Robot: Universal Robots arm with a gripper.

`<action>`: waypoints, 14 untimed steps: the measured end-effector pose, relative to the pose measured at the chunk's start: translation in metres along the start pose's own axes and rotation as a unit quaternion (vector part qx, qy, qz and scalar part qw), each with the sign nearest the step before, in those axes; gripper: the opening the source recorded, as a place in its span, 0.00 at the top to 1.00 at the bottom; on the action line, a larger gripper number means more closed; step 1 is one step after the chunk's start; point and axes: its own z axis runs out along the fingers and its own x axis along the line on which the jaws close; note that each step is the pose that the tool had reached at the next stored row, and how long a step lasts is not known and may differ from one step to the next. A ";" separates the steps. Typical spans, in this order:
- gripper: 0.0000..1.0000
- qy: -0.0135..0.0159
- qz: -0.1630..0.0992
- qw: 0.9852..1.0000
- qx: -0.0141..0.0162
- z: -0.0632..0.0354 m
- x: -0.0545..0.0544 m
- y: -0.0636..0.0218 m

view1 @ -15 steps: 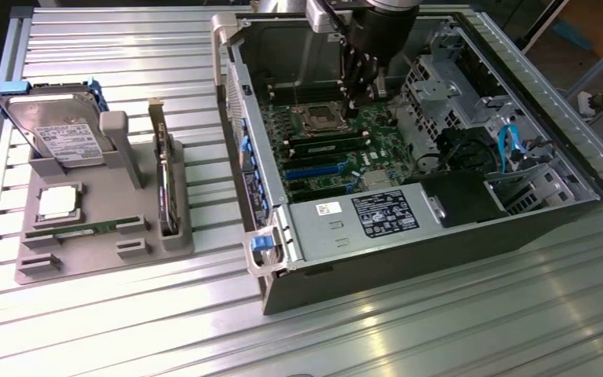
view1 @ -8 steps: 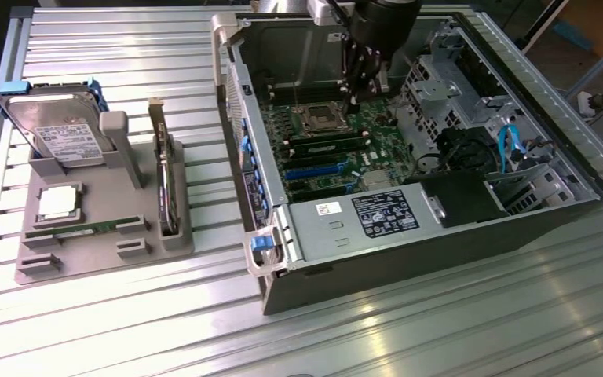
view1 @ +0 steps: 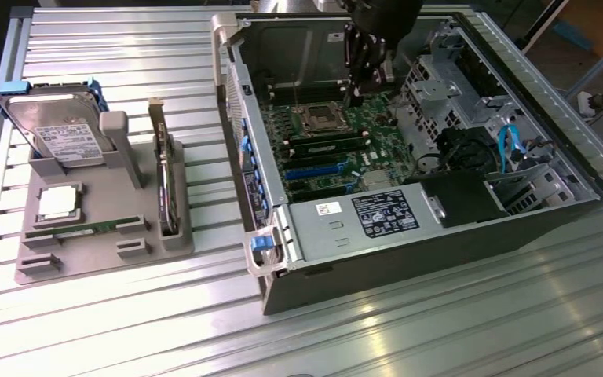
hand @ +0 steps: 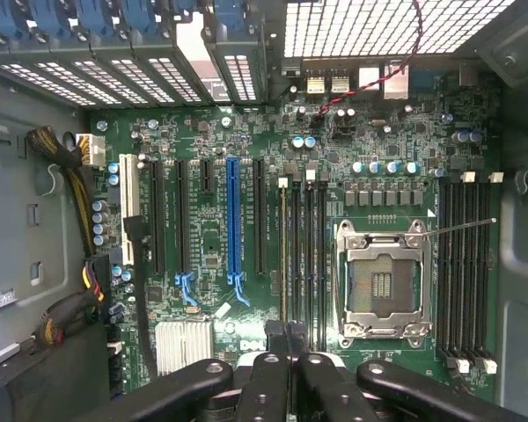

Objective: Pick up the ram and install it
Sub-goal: 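Press down the ram until it locks into place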

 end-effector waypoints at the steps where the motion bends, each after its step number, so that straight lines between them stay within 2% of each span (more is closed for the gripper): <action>1: 0.89 0.000 0.000 1.000 0.000 -0.0001 0.000 0.0000; 14: 0.89 0.000 0.001 1.000 0.000 -0.0001 0.000 0.0000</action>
